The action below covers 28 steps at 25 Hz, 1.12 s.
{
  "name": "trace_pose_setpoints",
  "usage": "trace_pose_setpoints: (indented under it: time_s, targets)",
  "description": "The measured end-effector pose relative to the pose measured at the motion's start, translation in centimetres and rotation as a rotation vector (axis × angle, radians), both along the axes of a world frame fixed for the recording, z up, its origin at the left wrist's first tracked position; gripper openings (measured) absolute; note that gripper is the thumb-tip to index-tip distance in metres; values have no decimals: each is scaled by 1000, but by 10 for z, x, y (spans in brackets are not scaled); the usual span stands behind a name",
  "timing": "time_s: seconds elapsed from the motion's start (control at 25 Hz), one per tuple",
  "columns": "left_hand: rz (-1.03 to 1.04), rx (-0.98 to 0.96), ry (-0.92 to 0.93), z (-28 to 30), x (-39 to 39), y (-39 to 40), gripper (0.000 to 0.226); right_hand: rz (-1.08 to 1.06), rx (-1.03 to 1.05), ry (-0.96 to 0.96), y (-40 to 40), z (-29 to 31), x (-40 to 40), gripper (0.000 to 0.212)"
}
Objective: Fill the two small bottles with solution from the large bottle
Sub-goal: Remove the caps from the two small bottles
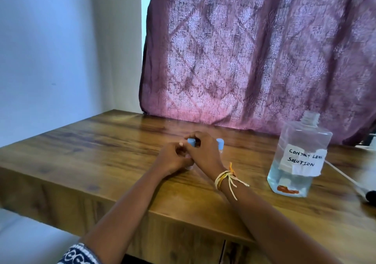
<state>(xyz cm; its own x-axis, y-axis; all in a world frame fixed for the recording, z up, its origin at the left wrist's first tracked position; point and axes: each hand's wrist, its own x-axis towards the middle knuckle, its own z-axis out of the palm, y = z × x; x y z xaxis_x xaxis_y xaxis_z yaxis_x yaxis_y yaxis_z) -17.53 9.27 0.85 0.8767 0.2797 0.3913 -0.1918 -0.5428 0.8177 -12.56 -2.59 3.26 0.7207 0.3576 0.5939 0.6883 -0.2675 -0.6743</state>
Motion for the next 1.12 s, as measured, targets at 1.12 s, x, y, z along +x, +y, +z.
trace_pose_setpoints:
  time_s: [1.12]
  targets:
    - [-141,-91,43,-1,-5,4,17,172,95,183,-12,5,-6,29]
